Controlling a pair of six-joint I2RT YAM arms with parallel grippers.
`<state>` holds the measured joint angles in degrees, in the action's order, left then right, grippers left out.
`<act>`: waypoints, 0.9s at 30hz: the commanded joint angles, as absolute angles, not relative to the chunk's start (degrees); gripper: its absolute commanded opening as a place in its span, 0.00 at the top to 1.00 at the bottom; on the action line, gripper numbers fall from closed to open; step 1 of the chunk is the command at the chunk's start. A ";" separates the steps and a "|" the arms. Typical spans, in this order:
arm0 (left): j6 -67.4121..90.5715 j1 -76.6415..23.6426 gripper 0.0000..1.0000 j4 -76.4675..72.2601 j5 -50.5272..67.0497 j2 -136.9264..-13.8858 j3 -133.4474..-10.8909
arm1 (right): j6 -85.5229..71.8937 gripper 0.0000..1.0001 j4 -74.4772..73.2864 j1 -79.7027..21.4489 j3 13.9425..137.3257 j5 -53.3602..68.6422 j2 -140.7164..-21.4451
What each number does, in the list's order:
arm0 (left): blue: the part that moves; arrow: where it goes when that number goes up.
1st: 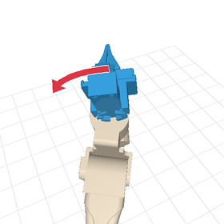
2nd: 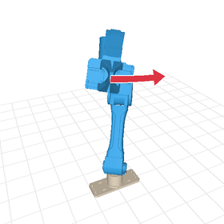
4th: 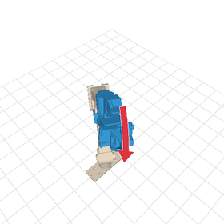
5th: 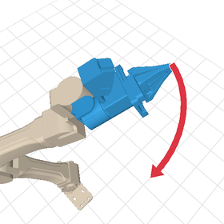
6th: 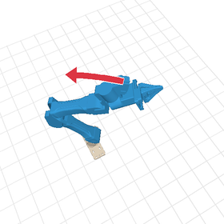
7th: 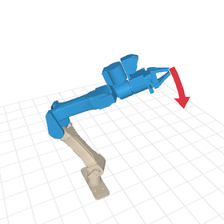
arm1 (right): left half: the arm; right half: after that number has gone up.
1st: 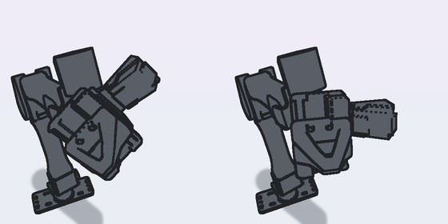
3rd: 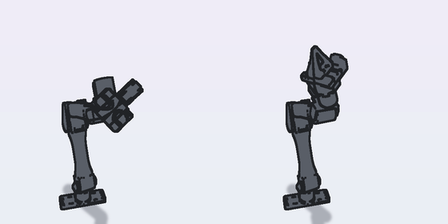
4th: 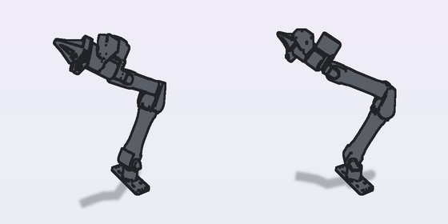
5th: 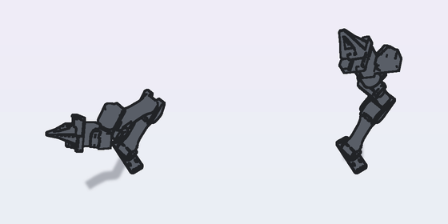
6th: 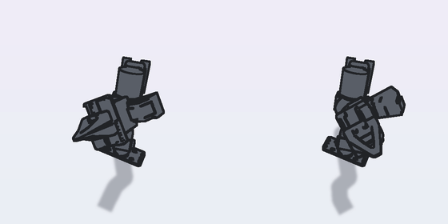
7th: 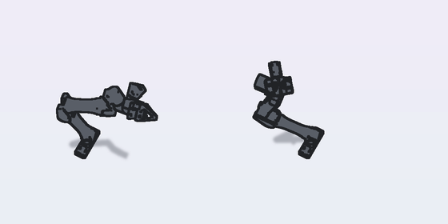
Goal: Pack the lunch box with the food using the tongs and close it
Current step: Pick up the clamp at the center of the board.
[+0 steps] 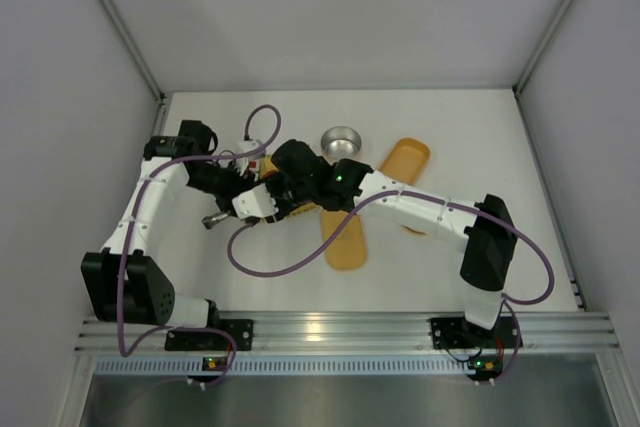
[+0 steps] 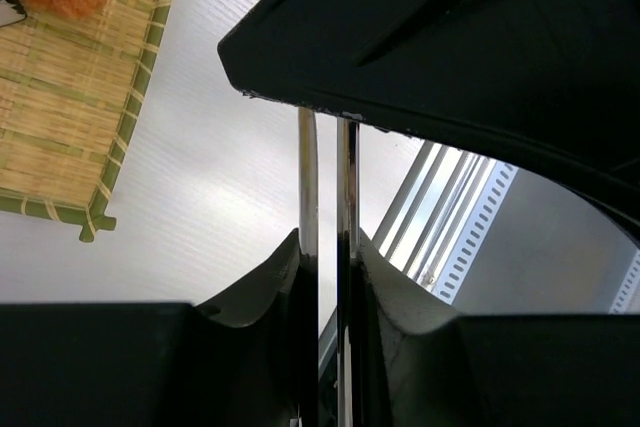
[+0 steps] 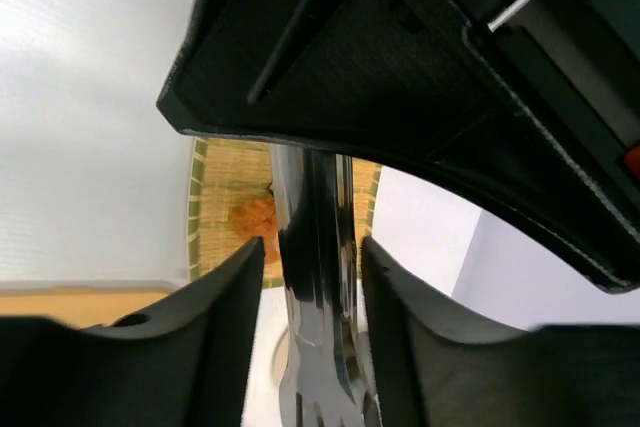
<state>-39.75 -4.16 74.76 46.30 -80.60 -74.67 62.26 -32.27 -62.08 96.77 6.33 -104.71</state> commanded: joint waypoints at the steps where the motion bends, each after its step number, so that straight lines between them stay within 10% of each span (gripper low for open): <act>1: -37.97 -4.04 1.00 71.89 49.13 -79.19 -74.71 | 61.87 0.54 -31.82 -62.75 97.91 6.86 -103.01; 11: -39.90 -4.04 1.00 74.18 52.91 -78.93 -75.06 | 62.93 0.44 -25.58 -62.67 91.15 4.48 -100.55; 19: -39.74 -4.04 0.93 74.28 52.30 -78.31 -74.97 | 64.59 0.85 -21.09 -62.32 89.47 3.95 -99.76; 27: -36.04 -3.96 0.64 67.68 48.52 -75.94 -75.41 | 65.48 0.92 -25.31 -62.31 91.40 5.97 -99.76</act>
